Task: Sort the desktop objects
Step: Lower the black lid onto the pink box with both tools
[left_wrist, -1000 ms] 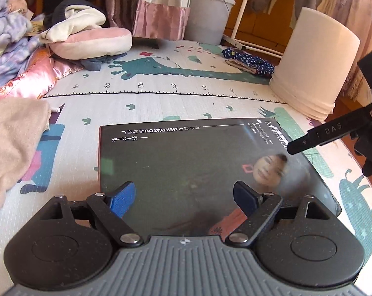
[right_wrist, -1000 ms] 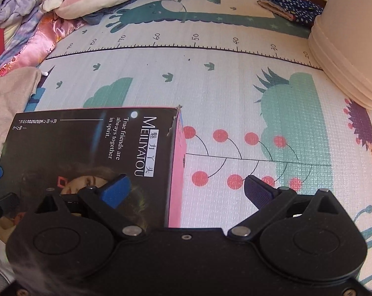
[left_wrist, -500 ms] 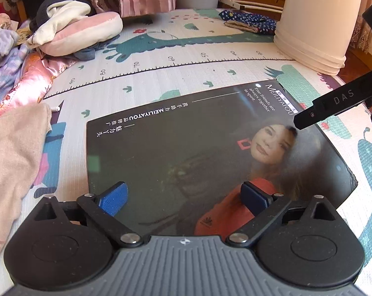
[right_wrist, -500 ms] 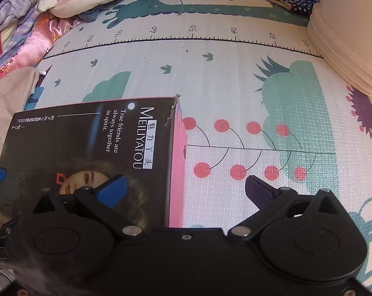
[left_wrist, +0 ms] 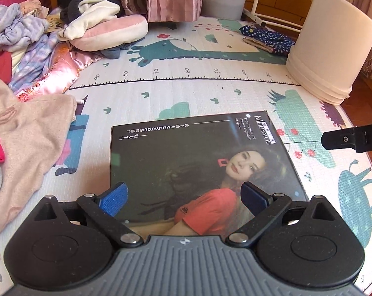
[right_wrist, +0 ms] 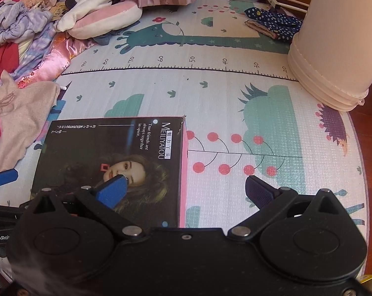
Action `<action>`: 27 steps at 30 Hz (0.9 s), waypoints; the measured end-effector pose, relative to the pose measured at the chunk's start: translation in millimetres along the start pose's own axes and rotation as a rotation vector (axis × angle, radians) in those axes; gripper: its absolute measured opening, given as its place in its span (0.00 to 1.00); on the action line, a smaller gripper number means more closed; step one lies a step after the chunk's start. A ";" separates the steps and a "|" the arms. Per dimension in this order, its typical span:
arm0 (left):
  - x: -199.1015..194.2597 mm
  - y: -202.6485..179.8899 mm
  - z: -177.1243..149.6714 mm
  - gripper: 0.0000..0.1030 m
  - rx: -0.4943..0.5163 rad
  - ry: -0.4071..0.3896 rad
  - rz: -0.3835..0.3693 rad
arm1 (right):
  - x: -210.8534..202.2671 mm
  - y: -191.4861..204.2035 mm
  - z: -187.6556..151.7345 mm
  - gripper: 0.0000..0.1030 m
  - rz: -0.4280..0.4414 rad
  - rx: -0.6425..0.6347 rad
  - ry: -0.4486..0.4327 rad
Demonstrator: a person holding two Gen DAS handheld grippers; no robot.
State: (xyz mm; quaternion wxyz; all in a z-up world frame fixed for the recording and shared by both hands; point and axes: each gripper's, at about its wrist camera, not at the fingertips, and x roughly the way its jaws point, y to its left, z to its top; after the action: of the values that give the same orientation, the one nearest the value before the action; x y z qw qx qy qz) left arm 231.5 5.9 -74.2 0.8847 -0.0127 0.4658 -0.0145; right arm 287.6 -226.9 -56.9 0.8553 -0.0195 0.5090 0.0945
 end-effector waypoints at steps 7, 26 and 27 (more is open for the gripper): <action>-58.3 -7.8 1.4 0.96 0.022 -0.028 0.011 | -55.8 9.5 -23.2 0.99 0.045 0.027 -0.039; -175.5 -10.3 -53.6 0.96 0.025 -0.043 0.047 | -145.4 27.0 -94.7 0.99 0.139 0.178 -0.035; -178.9 -10.2 -58.4 0.96 0.020 -0.043 0.049 | -148.6 29.8 -100.7 0.99 0.148 0.183 -0.029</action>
State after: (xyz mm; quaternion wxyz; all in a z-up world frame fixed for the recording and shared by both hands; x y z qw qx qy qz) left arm 82.1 1.9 40.6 0.8947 0.0072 0.4466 0.0027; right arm 125.9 -231.8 26.5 0.8514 0.0977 0.5033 0.1110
